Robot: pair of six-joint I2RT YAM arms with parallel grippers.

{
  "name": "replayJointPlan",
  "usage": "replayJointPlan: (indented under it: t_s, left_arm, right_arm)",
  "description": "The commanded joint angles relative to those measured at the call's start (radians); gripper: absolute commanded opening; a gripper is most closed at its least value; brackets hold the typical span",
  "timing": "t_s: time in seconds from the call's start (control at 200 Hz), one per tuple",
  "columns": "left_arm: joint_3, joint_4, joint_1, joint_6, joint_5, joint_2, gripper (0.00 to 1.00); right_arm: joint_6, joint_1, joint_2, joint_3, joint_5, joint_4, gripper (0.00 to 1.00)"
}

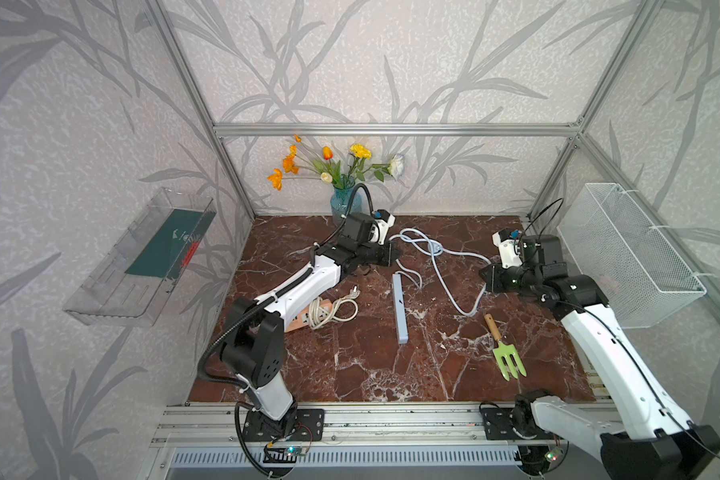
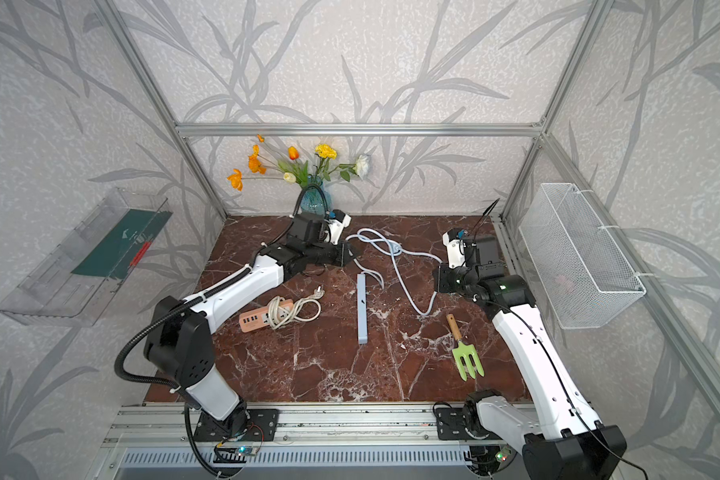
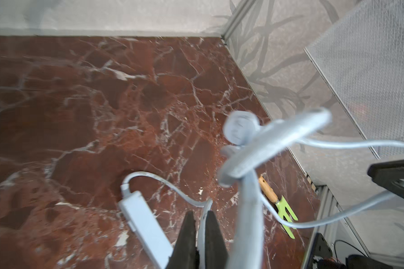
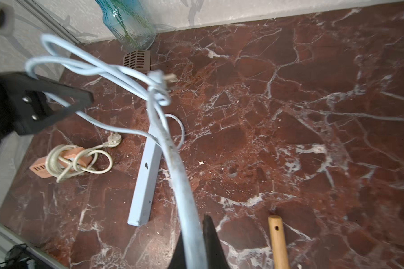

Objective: Wrap the cord around the power strip
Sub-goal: Adjust the power cord.

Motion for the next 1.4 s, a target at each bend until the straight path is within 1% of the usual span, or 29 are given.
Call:
replayJointPlan:
  t_s: [0.0,0.07,0.105,0.17,0.255,0.295,0.34,0.375,0.4,0.445,0.49,0.525,0.6,0.65,0.72,0.76,0.785,0.81,0.825,0.855,0.925,0.995,1.06,1.125,1.18,1.22,1.26,1.335,1.394]
  left_arm:
    - [0.067,-0.082,-0.043,0.024,0.061,0.060,0.00]
    - [0.103,-0.125,-0.053,0.033,0.059,0.098,0.00]
    - [0.115,-0.141,-0.051,0.034,0.052,0.112,0.00]
    - [0.148,-0.184,-0.047,0.037,0.013,0.137,0.00]
    - [0.218,-0.247,-0.031,-0.008,-0.030,0.182,0.00]
    - [0.260,-0.277,-0.027,-0.031,-0.031,0.210,0.00]
    - [0.308,-0.306,-0.030,-0.040,-0.021,0.243,0.00]
    - [0.342,-0.326,-0.039,-0.048,0.000,0.269,0.00]
    - [0.364,-0.339,-0.049,-0.048,0.023,0.287,0.00]
    - [0.399,-0.365,-0.066,-0.045,0.081,0.314,0.00]
    - [0.399,-0.349,-0.087,-0.056,0.156,0.325,0.00]
    - [0.387,-0.330,-0.100,-0.062,0.197,0.327,0.00]
    - [0.345,-0.272,-0.116,-0.085,0.293,0.313,0.00]
    - [0.303,-0.205,-0.115,-0.125,0.348,0.297,0.00]
    - [0.281,-0.184,-0.104,-0.133,0.349,0.283,0.00]
    - [0.294,-0.224,-0.088,-0.117,0.305,0.285,0.00]
    - [0.298,-0.242,-0.072,-0.117,0.277,0.284,0.00]
    - [0.294,-0.240,-0.051,-0.129,0.264,0.280,0.00]
    - [0.288,-0.232,-0.040,-0.140,0.263,0.275,0.00]
    - [0.268,-0.199,-0.017,-0.163,0.259,0.260,0.00]
    - [0.230,-0.135,0.029,-0.188,0.236,0.217,0.00]
    - [0.234,-0.135,0.067,-0.187,0.189,0.190,0.00]
    - [0.239,-0.127,0.096,-0.184,0.149,0.169,0.00]
    - [0.237,-0.113,0.121,-0.175,0.104,0.141,0.00]
    - [0.236,-0.103,0.138,-0.166,0.056,0.114,0.00]
    - [0.236,-0.097,0.150,-0.158,0.035,0.095,0.00]
    - [0.238,-0.098,0.161,-0.145,0.015,0.075,0.00]
    - [0.228,-0.105,0.169,-0.096,-0.032,0.035,0.00]
    - [0.222,-0.139,0.169,-0.038,-0.091,0.004,0.00]
  right_arm:
    - [0.091,0.015,0.014,0.013,-0.228,0.213,0.00]
    - [0.101,0.046,0.033,0.028,-0.356,0.286,0.00]
    - [0.104,0.064,0.037,0.036,-0.399,0.304,0.00]
    - [0.099,0.085,0.039,0.043,-0.502,0.327,0.00]
    - [0.114,0.098,0.024,0.030,-0.611,0.366,0.00]
    - [0.142,0.102,0.019,0.010,-0.671,0.412,0.00]
    - [0.166,0.113,0.019,-0.003,-0.708,0.449,0.00]
    - [0.166,0.130,0.022,-0.007,-0.716,0.465,0.00]
    - [0.139,0.145,0.028,0.005,-0.689,0.433,0.00]
    - [0.028,0.171,0.056,0.054,-0.574,0.305,0.00]
    - [-0.024,0.173,0.091,0.089,-0.484,0.229,0.00]
    - [-0.042,0.166,0.112,0.104,-0.467,0.217,0.00]
    - [-0.059,0.164,0.138,0.103,-0.448,0.253,0.00]
    - [-0.061,0.161,0.162,0.104,-0.498,0.279,0.00]
    - [-0.014,0.173,0.181,0.102,-0.640,0.366,0.00]
    - [0.058,0.178,0.184,0.085,-0.748,0.461,0.00]
    - [0.142,0.178,0.181,0.063,-0.815,0.549,0.00]
    - [0.217,0.178,0.173,0.041,-0.853,0.637,0.00]
    - [0.244,0.178,0.166,0.031,-0.857,0.656,0.00]
    - [0.231,0.178,0.151,0.028,-0.850,0.613,0.00]
    - [0.076,0.178,0.126,0.041,-0.822,0.380,0.00]
    - [-0.049,0.178,0.112,0.036,-0.744,0.143,0.00]
    - [-0.137,0.175,0.088,0.009,-0.675,-0.007,0.00]
    - [-0.150,0.162,0.056,-0.028,-0.564,-0.077,0.00]
    - [-0.149,0.132,0.040,-0.054,-0.526,-0.115,0.00]
    - [-0.144,0.109,0.038,-0.062,-0.459,-0.148,0.00]
    - [-0.174,0.098,0.053,-0.047,-0.332,-0.222,0.00]
    - [-0.184,0.072,0.107,-0.010,0.055,-0.341,0.00]
    - [-0.165,0.036,0.155,0.003,0.358,-0.382,0.00]
